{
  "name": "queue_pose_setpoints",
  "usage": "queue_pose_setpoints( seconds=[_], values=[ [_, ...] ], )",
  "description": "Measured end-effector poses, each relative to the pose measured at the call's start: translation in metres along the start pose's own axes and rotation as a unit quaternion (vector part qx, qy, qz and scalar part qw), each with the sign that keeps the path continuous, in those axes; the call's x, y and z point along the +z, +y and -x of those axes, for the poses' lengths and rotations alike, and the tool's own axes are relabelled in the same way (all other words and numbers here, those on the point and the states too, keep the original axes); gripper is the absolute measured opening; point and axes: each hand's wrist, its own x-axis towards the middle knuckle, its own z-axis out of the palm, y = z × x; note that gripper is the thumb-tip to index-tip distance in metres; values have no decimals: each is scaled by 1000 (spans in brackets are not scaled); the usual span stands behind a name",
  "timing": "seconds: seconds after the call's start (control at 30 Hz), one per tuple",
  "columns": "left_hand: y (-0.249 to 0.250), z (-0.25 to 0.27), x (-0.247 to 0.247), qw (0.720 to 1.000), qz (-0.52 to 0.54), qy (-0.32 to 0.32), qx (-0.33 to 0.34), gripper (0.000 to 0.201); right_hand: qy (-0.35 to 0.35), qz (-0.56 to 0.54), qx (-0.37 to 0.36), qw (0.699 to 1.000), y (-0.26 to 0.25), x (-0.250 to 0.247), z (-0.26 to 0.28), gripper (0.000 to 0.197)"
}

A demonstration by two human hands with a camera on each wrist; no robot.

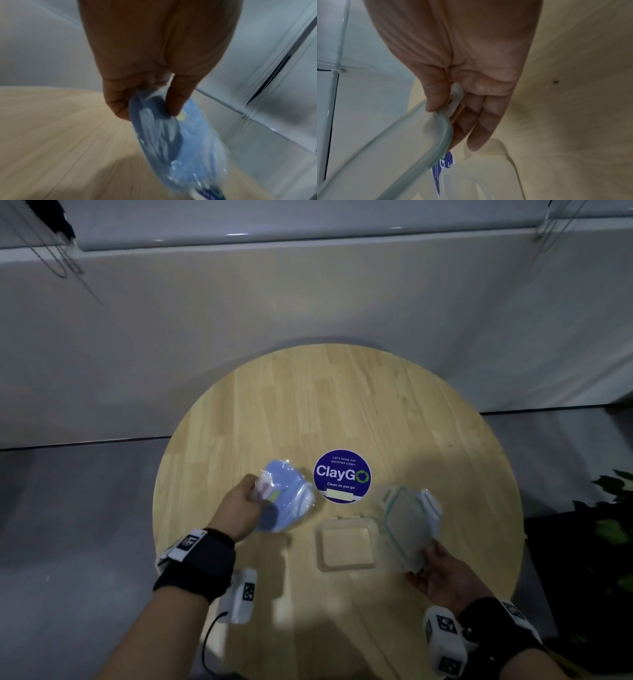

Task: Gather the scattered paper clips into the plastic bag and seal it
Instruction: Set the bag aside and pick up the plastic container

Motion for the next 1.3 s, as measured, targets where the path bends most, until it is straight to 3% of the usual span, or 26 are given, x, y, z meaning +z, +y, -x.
queue_pose_setpoints(
  seconds=[0.07,0.13,0.27,0.33,0.43,0.6,0.67,0.7,0.77,0.8,0.9,0.93,1.03,1.07,1.1,1.17,1.23,1.27,1.3],
  values=[
    [23,9,-5,996,0,-83,15,9,3,-10,-5,1000,-1,-5,-2,80],
    [44,13,4,983,-25,-181,18,11,1,-15,-9,1000,-3,-7,-1,91],
    [63,8,61,942,-181,-274,65,13,-42,-37,-27,998,-9,-1,4,76],
    [62,4,88,907,-297,-280,103,18,-61,-42,-21,997,-12,1,8,73],
    [54,3,109,870,-394,-264,133,6,-65,-29,-7,997,-14,-1,12,70],
    [40,10,122,791,-549,-164,212,30,-67,-22,2,998,-15,-2,16,67],
    [40,14,124,765,-568,-173,249,30,-69,-9,7,998,-16,-1,16,67],
    [42,14,124,751,-584,-191,241,30,-67,1,11,998,-16,0,16,68],
    [43,15,126,755,-581,-209,222,34,-62,16,18,998,-16,1,14,74],
    [38,15,128,742,-593,-198,243,35,-61,25,21,998,-16,2,13,79],
    [25,13,132,706,-621,-268,209,31,-51,58,32,997,-14,7,9,82],
    [22,13,136,713,-615,-264,209,32,-43,72,34,996,-13,10,8,78],
    [31,14,136,738,-613,-273,74,29,-28,130,46,990,-8,30,8,56],
    [23,13,135,770,-582,-258,43,28,-20,146,42,988,-7,37,7,40],
    [16,11,132,812,-527,-247,43,30,-6,164,38,986,-6,43,5,30],
    [5,11,121,890,-383,-231,89,39,14,212,38,977,-5,50,-2,28],
    [1,16,111,882,-390,-189,184,46,27,265,36,963,-4,56,-8,30],
    [-7,16,110,884,-388,-173,196,51,34,286,37,957,-3,57,-11,31],
    [-6,16,108,893,-370,-195,162,55,41,299,40,953,-3,58,-13,34]
  ],
)
